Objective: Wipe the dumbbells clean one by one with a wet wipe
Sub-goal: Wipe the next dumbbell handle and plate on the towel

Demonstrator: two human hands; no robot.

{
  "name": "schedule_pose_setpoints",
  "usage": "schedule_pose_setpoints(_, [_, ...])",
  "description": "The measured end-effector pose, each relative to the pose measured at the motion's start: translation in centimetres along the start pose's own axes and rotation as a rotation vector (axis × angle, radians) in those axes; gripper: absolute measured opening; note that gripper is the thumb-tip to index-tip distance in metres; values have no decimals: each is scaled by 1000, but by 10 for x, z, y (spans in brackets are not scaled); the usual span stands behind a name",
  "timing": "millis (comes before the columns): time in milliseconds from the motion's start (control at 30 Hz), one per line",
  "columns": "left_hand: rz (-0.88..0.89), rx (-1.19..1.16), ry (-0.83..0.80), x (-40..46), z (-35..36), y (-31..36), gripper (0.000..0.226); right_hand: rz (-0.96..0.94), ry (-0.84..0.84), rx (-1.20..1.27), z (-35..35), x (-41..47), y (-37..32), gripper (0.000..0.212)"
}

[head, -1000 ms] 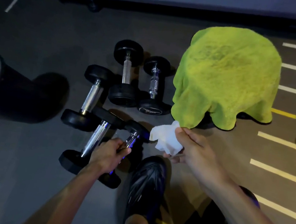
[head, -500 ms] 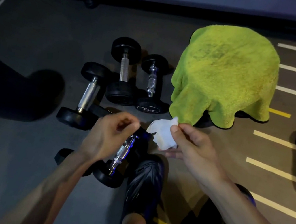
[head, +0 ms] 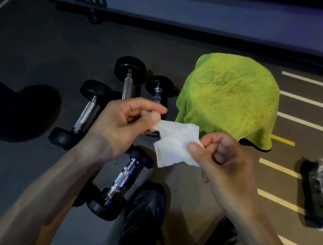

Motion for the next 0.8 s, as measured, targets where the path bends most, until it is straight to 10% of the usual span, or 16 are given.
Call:
schedule_pose_setpoints(233, [-18, -113, -70, 9, 5, 15, 9, -83, -83, -231, -7, 1, -34, 23])
schedule_pose_setpoints(367, [11, 76, -215, 5, 15, 29, 35, -129, -27, -213, -18, 1, -48, 10])
schedule_pose_setpoints(467, [62, 168, -93, 9, 10, 43, 8, -156, 21, -267, -28, 4, -56, 26])
schedule_pose_setpoints(800, [201, 245, -316, 41, 46, 82, 43, -284, -105, -573, -17, 27, -93, 43])
Point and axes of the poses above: each hand's wrist, its own x-axis towards the middle knuckle, its own z-axis out of the palm, y = z × x, the point moved 9 cm from there along x, towards the middle knuckle, and after that the axes turned 12 degrees about -y, right-handed, at the moved point
